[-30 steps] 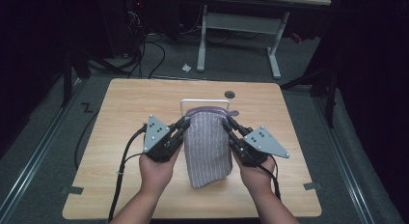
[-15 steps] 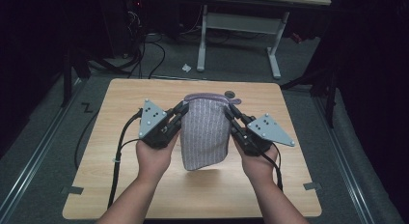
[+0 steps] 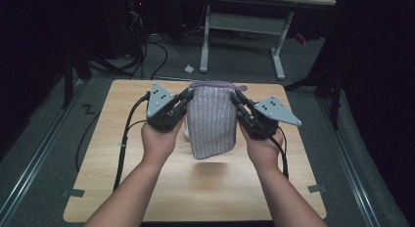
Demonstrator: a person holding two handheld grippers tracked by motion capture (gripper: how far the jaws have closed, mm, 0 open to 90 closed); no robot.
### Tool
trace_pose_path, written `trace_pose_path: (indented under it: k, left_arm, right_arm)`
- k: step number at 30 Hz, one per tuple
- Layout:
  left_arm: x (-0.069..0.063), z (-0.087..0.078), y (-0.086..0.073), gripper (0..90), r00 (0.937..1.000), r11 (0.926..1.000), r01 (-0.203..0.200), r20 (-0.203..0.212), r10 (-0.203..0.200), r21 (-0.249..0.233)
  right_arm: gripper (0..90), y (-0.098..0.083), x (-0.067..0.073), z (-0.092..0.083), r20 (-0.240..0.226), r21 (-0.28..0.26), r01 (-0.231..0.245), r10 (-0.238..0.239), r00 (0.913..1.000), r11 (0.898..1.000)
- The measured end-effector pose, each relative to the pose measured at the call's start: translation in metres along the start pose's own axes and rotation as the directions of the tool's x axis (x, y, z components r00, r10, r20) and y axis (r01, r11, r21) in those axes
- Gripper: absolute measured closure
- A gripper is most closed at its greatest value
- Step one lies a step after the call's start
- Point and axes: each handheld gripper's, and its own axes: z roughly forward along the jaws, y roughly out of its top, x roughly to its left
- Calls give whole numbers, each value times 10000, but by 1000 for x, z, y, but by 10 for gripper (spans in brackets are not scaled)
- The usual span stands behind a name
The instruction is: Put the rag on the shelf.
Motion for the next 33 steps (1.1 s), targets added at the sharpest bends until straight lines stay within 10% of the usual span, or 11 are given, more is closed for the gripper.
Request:
trace_pose_path:
  k: [33]
  left_arm:
    - [51, 80, 27, 857, 9990, 9995, 32, -452, -18, 315]
  right_arm:
    - [818, 16, -47, 86, 682, 434, -541, 511, 9964, 9976]
